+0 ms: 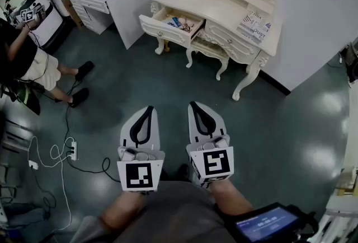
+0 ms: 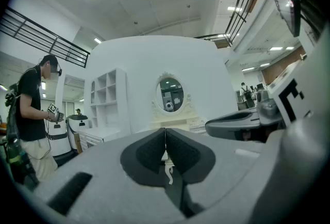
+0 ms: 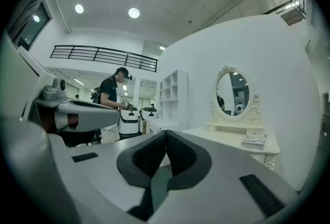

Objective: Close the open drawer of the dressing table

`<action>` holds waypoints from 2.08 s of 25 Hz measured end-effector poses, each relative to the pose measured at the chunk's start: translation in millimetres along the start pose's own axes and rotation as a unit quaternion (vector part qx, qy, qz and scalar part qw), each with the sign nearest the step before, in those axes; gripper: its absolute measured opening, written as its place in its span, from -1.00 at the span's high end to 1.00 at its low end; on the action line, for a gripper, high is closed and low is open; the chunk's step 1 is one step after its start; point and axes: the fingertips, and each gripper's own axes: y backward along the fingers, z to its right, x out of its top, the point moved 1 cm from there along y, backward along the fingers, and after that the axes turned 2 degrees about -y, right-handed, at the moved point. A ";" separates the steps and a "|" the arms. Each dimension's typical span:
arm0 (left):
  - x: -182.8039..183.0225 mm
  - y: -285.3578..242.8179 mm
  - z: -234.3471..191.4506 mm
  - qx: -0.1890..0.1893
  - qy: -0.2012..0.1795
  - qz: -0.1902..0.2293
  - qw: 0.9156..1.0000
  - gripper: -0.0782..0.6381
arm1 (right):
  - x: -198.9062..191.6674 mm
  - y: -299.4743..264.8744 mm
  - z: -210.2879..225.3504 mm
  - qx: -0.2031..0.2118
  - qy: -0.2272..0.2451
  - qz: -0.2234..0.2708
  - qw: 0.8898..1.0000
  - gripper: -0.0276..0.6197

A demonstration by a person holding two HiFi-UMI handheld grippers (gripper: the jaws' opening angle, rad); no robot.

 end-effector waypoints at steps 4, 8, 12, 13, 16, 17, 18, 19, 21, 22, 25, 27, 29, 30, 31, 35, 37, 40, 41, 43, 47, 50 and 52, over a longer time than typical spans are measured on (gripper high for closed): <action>-0.1 2.3 1.5 0.001 0.000 0.001 1.000 0.74 | -3.1 1.8 -1.7 0.005 0.002 -0.002 1.000 0.87; -3.0 7.4 1.7 0.003 0.002 -0.003 1.000 0.73 | -2.0 1.9 -7.1 0.014 0.004 0.002 1.000 0.87; -8.7 8.8 -6.1 0.006 0.008 -0.012 1.000 0.74 | -0.2 -2.4 -16.4 0.032 -0.017 0.010 0.999 0.87; -10.0 6.7 -8.2 0.006 0.009 -0.013 1.000 0.73 | -1.2 -5.6 -16.5 0.032 -0.020 0.009 0.999 0.87; -18.6 -5.9 -15.2 0.007 0.011 -0.017 1.000 0.74 | -6.6 -18.9 -13.2 0.030 -0.018 0.006 0.999 0.87; -21.7 -12.0 -18.3 0.007 0.012 -0.018 1.000 0.73 | -8.9 -24.8 -11.5 0.030 -0.017 0.004 0.999 0.87; -24.4 -18.4 -21.7 0.007 0.013 -0.018 1.000 0.74 | -11.3 -31.1 -9.7 0.029 -0.017 0.002 0.999 0.87; -27.0 -24.6 -25.2 0.007 0.013 -0.017 1.000 0.73 | -13.8 -37.5 -8.1 0.029 -0.018 0.000 0.999 0.87; -31.8 -36.1 -33.0 0.005 0.017 -0.018 1.000 0.74 | -18.3 -50.6 -6.5 0.028 -0.020 -0.006 0.999 0.87; -34.1 -41.7 -38.0 0.004 0.019 -0.019 1.000 0.74 | -20.0 -57.9 -6.8 0.027 -0.020 -0.010 0.999 0.87; -42.0 -62.8 -57.5 -0.001 0.028 -0.026 0.999 0.73 | -23.3 -86.7 -8.7 0.024 -0.020 -0.019 0.999 0.87; -47.5 -80.6 -72.3 -0.004 0.034 -0.031 0.999 0.73 | -25.2 -110.1 -8.9 0.023 -0.020 -0.025 0.999 0.87; -52.3 -99.0 -88.1 -0.006 0.038 -0.034 0.999 0.73 | -26.4 -134.6 -8.1 0.022 -0.019 -0.031 0.999 0.87; -54.0 -107.9 -96.6 -0.007 0.039 -0.035 0.999 0.74 | -26.3 -146.9 -7.8 0.021 -0.019 -0.032 0.999 0.87; -55.0 -116.4 -105.3 -0.009 0.038 -0.036 0.999 0.73 | -25.5 -159.1 -7.6 0.019 -0.018 -0.033 0.999 0.87; -52.8 -146.8 -141.9 -0.016 0.038 -0.023 0.999 0.74 | -17.2 -204.8 -9.8 0.005 -0.012 -0.031 0.999 0.87; -51.5 -160.2 -160.1 -0.019 0.039 -0.017 0.999 0.73 | -12.7 -225.4 -12.1 -0.001 -0.009 -0.031 0.999 0.87; -48.7 -181.1 -183.9 -0.029 0.037 -0.008 0.999 0.73 | -4.3 -254.7 -12.2 -0.010 -0.003 -0.027 1.000 0.87; -47.4 -187.9 -190.7 -0.032 0.036 -0.005 0.999 0.73 | -1.0 -263.7 -11.6 -0.014 -0.001 -0.025 1.000 0.87; -45.9 -199.6 -203.1 -0.039 0.037 -0.002 0.999 0.74 | 5.0 -279.5 -10.6 -0.021 0.000 -0.021 1.000 0.87; -42.3 -219.8 -223.5 -0.053 0.034 0.003 0.998 0.73 | 15.7 -302.8 -7.2 -0.039 0.002 -0.016 0.999 0.87; -40.1 -234.0 -230.6 -0.059 0.035 0.008 0.998 0.73 | 20.2 -315.0 -0.7 -0.049 0.007 -0.015 0.999 0.87; -40.0 -240.6 -231.3 -0.063 0.031 0.009 0.997 0.73 | 22.0 -320.4 4.0 -0.053 0.009 -0.016 0.998 0.87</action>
